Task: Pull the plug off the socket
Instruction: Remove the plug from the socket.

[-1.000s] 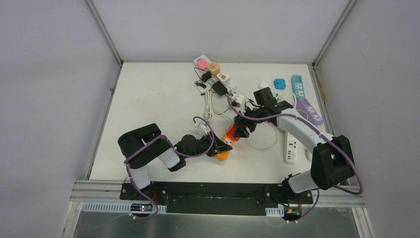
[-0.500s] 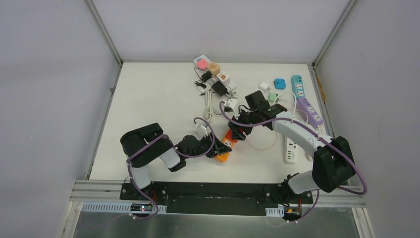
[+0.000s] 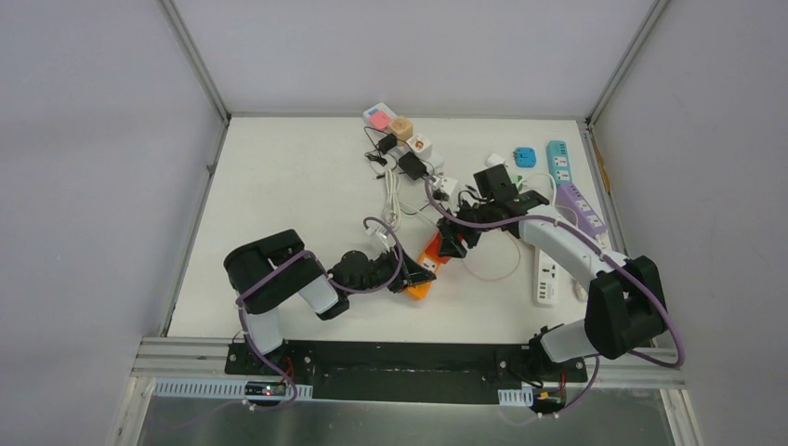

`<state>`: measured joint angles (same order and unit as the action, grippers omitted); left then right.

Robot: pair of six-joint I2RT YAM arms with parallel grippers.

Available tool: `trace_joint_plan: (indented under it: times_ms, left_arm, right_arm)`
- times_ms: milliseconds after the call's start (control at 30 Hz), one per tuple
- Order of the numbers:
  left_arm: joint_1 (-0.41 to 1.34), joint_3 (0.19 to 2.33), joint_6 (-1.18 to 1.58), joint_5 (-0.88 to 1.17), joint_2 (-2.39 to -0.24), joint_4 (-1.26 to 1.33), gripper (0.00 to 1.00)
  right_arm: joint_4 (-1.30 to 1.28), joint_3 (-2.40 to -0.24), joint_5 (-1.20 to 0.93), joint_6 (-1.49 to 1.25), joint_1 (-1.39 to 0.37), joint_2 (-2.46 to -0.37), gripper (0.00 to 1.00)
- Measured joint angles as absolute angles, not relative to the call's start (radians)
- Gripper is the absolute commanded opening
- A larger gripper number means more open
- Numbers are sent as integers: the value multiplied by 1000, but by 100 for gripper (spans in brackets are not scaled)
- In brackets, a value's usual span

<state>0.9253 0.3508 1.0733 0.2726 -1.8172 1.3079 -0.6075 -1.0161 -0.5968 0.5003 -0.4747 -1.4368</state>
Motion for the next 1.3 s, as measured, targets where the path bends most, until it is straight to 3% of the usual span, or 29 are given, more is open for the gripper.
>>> trace_joint_plan:
  times_ms: [367,833,1300]
  left_arm:
    - [921,348,1081,266,-1766,1279,0]
    - [921,379,1081,226,-1837,1277,0]
    - [921,350,1070,202,-1730,1248,0]
  right_arm:
    - [-571,-994,-648,512,-463,-1397,0]
    - [-513,-959,-425,503,-582,-1389,0]
    - [-511,-978,-669,494,-441,-1389,0]
